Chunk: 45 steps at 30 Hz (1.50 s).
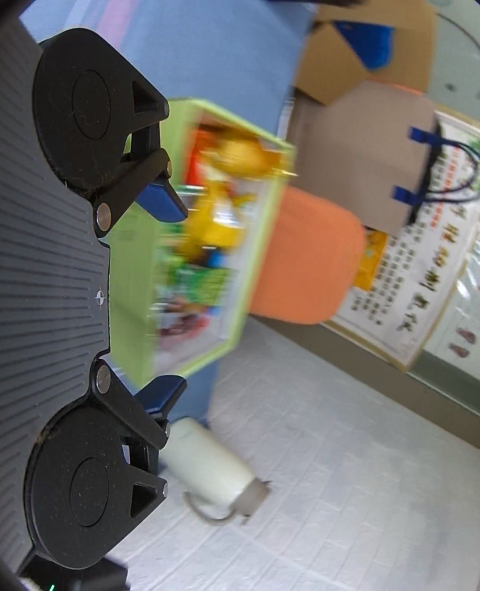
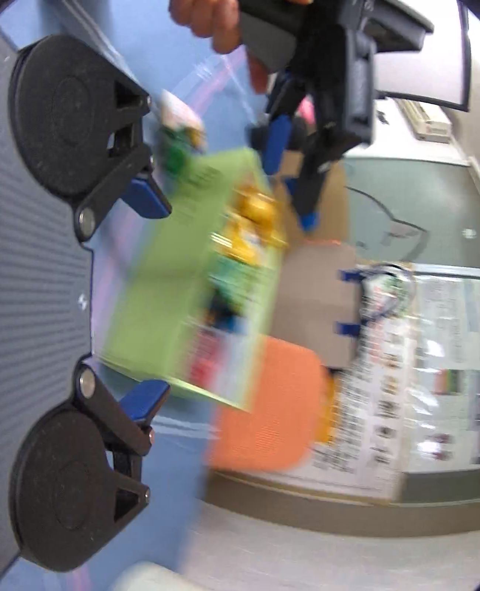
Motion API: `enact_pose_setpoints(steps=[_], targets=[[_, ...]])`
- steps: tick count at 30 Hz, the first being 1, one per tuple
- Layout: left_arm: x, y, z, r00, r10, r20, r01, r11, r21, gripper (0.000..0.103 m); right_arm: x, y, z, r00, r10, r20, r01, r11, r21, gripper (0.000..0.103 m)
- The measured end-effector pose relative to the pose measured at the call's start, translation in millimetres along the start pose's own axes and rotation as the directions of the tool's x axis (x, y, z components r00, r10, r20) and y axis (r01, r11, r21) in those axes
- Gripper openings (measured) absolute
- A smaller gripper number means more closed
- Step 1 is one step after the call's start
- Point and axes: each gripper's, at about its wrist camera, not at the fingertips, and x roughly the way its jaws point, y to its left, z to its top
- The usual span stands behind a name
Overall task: Organize snacks
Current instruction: 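Drop the green pea bag with the left tool into the green box, then reach the left tool to the small round cookie pack and close, then carry the round cookie pack with the left tool into the green box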
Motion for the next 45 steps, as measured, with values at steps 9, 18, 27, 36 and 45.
enact_pose_setpoints(steps=[9, 18, 27, 36, 45], targets=[[-24.7, 28.2, -61.7, 0.989, 0.041, -0.139, -0.061, 0.988, -0.141, 0.076, 31.1, 11.6, -35.2, 0.985, 0.08, -0.156, -0.068, 0.994, 0.083, 0.093], [-53.6, 42.7, -68.7, 0.991, 0.05, -0.121, -0.069, 0.985, -0.155, 0.076, 4.9, 83.4, -44.6, 0.97, 0.193, -0.15, -0.177, 0.977, 0.118, 0.093], [-55.9, 55.9, -63.5, 0.988, 0.014, -0.151, -0.046, 0.976, -0.214, 0.076, -11.2, 110.6, -31.1, 0.988, 0.099, -0.121, -0.103, 0.994, -0.026, 0.093], [13.0, 27.8, -63.6, 0.941, -0.095, -0.325, 0.021, 0.974, -0.224, 0.059, 26.5, 90.6, -37.9, 0.985, 0.059, -0.159, -0.063, 0.998, -0.021, 0.09], [22.9, 10.5, -77.8, 0.937, -0.051, -0.345, -0.006, 0.987, -0.163, 0.015, 23.0, 87.2, -47.0, 0.989, 0.055, -0.14, -0.06, 0.998, -0.032, 0.049]])
